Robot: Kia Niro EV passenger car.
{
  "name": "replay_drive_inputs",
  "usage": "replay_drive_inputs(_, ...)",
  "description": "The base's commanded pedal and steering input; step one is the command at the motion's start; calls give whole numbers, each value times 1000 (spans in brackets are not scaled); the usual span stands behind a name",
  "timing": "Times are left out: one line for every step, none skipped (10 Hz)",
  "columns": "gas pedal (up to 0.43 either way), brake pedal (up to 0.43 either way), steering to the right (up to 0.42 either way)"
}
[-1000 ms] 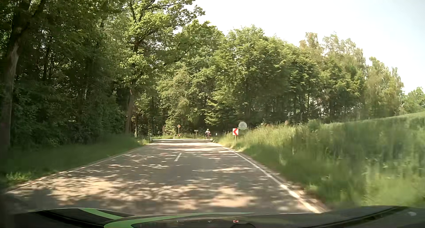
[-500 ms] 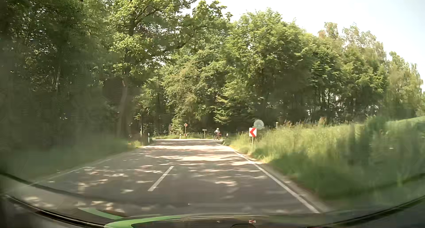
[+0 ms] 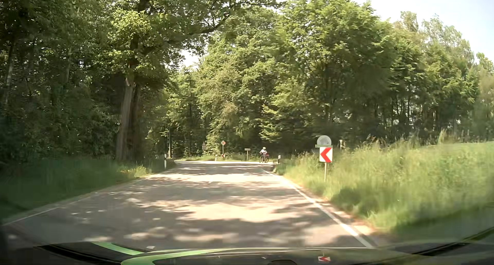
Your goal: Follow the waypoints while adhering to traffic rules and regulations
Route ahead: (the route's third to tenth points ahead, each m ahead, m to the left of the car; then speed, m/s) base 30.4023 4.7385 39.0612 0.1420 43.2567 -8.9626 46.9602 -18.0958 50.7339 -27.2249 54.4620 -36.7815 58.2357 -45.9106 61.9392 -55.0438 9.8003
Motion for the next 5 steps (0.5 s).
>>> replay_drive_inputs(0,232,-33)
replay_drive_inputs(0,238,-33)
replay_drive_inputs(0,244,-33)
replay_drive_inputs(0,250,-31)
replay_drive_inputs(0,256,-31)
